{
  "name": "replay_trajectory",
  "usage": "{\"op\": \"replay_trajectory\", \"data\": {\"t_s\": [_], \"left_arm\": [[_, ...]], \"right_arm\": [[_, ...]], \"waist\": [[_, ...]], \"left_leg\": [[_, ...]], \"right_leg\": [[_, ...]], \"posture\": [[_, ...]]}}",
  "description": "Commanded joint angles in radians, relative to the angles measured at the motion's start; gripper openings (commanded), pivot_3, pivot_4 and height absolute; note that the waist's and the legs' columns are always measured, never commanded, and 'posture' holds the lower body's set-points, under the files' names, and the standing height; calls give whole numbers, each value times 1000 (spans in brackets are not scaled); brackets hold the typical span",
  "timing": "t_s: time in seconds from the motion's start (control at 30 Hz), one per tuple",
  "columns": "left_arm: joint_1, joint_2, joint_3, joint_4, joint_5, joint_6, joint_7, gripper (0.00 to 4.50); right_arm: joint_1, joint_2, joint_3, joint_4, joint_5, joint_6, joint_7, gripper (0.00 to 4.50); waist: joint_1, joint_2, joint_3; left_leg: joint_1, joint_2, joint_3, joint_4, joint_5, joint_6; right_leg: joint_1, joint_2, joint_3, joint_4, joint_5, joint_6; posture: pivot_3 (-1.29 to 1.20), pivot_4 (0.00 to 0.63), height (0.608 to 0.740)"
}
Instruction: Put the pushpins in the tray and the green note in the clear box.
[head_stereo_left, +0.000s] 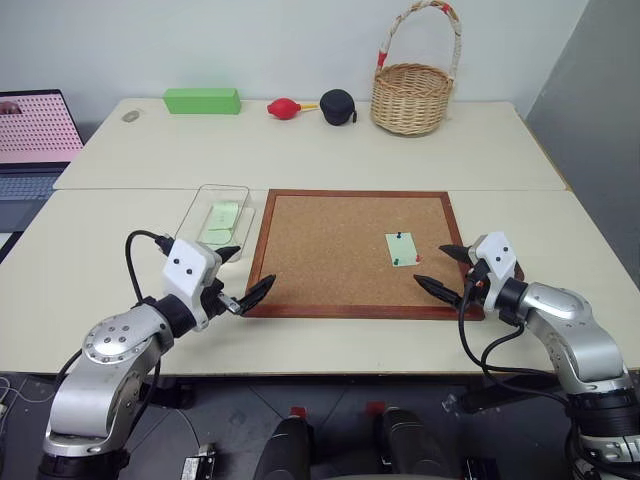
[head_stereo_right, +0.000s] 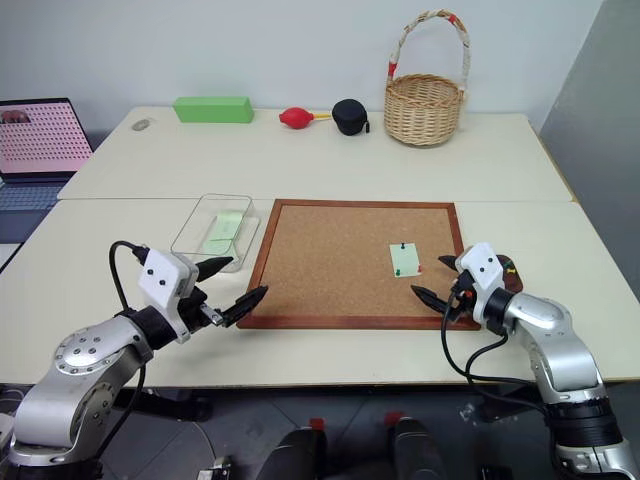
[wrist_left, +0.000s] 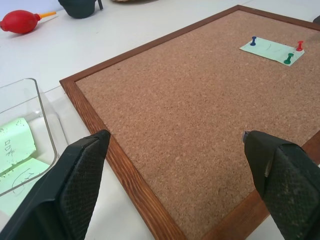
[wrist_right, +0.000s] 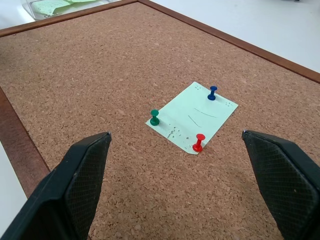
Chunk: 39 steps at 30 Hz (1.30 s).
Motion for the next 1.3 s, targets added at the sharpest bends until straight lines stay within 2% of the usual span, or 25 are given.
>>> {"op": "replay_trajectory", "data": {"t_s": [0.03, 0.2, 0.47, 0.63, 0.77, 0.87, 1.0, 1.3], "left_arm": [[-8, 4, 1, -47, -31, -8, -21, 4500], [-21, 2, 10, -45, -37, -5, -18, 4500], [-50, 20, 20, -61, -115, 94, -17, 4500], [-72, 40, -8, -57, -134, 114, -46, 4500], [-109, 21, -48, -26, -112, 72, -66, 4500], [-152, 16, -86, 12, -96, 52, -87, 4079], [-207, 4, -149, 78, -63, 15, -113, 3144], [-353, -70, -307, 256, 26, -53, -166, 1629]], "right_arm": [[0, -14, -30, -28, 8, -22, 9, 4447], [-1, -15, -28, -27, 7, -23, 12, 4447], [-5, -11, -18, -37, 6, -14, 9, 4447], [-10, -10, -14, -48, 10, -3, 9, 4447], [-13, -8, -10, -53, 11, 0, 9, 4447], [-16, -5, -11, -50, 12, -1, 9, 4500], [-18, -1, -12, -47, 15, -3, 9, 4500], [-10, 13, -7, -42, 14, -15, 8, 4500]], "waist": [[0, 0, 0], [0, 0, 0], [0, 0, 0], [0, 0, 0], [1, 0, 0], [1, 0, 0], [-1, 0, 0], [1, 0, 0]], "left_leg": [[0, 0, 0, 0, 0, 0], [0, 0, 0, 0, 0, 0], [0, 0, 0, 0, 0, 0], [0, 0, 0, 0, 0, 0], [0, 0, 0, 0, 0, 0], [0, 0, 0, 0, 0, 0], [0, 0, 0, 0, 0, 0], [0, -1, 0, 0, 0, 0]], "right_leg": [[0, 0, 0, 0, 0, 0], [0, 0, 0, 0, 0, 0], [0, 0, 0, 0, 0, 0], [0, 0, 0, 0, 0, 0], [0, 0, 0, 0, 0, 0], [0, 0, 0, 0, 0, 0], [0, 0, 0, 0, 0, 0], [0, 0, 0, 0, 3, 5]], "posture": [[0, 150, 740], [0, 150, 740], [0, 150, 740], [0, 150, 740], [0, 150, 740], [0, 150, 740], [0, 150, 740], [0, 150, 740]]}}
